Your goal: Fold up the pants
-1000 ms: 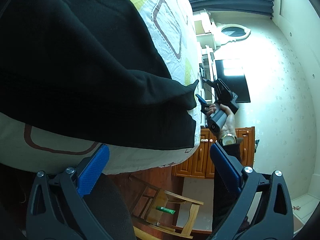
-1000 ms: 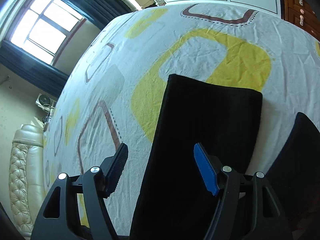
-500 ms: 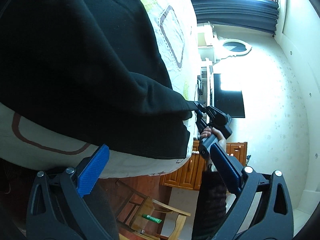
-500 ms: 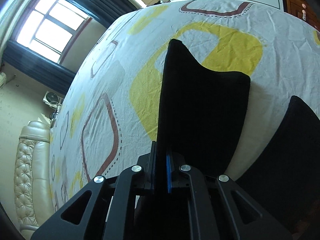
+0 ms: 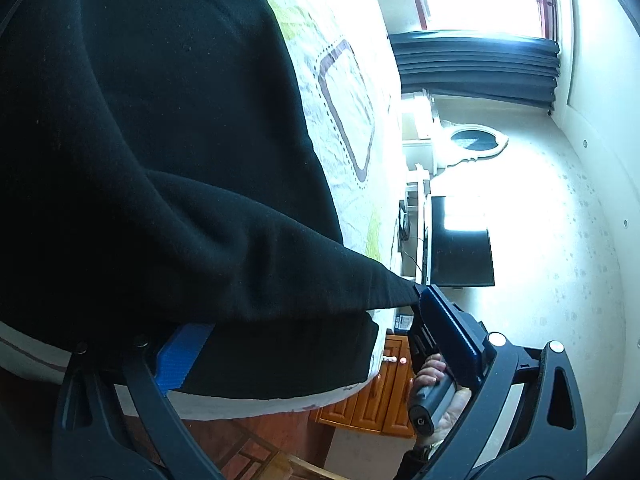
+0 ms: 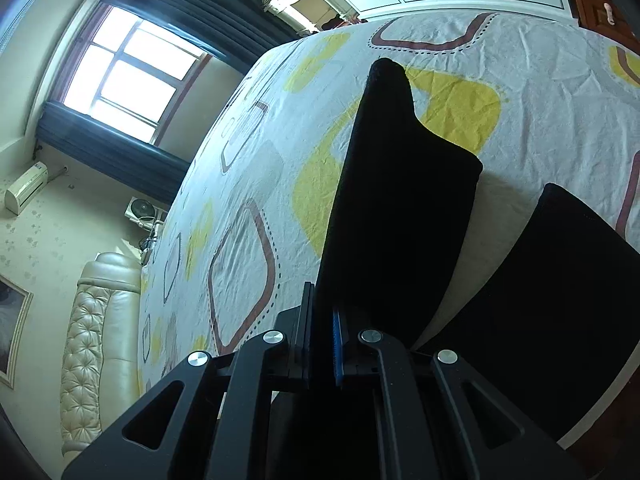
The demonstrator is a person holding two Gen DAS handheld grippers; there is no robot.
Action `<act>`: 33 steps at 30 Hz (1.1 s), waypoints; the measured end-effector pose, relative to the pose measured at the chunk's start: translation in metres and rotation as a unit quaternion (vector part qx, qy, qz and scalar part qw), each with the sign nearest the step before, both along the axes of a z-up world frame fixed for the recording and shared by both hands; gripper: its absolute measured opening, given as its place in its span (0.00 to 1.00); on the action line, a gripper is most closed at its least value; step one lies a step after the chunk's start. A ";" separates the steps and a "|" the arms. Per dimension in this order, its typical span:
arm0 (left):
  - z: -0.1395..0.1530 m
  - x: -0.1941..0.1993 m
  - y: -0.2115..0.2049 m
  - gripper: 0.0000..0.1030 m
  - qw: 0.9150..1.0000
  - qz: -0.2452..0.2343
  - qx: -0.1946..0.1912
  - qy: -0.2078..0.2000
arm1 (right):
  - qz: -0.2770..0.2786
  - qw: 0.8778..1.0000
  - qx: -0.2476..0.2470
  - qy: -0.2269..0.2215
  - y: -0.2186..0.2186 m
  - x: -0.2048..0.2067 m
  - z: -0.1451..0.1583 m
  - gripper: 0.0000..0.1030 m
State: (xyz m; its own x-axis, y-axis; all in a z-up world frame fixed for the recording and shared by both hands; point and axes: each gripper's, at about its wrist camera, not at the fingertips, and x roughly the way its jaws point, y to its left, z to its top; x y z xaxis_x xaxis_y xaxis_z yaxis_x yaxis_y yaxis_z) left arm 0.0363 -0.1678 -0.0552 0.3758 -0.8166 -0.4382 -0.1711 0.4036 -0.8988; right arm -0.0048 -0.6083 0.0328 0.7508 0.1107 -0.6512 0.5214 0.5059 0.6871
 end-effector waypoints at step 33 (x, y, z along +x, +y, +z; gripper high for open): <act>-0.006 -0.011 0.004 0.08 0.986 -0.113 0.116 0.022 | -0.080 0.989 0.103 -0.066 -0.021 -0.154 -0.095 0.09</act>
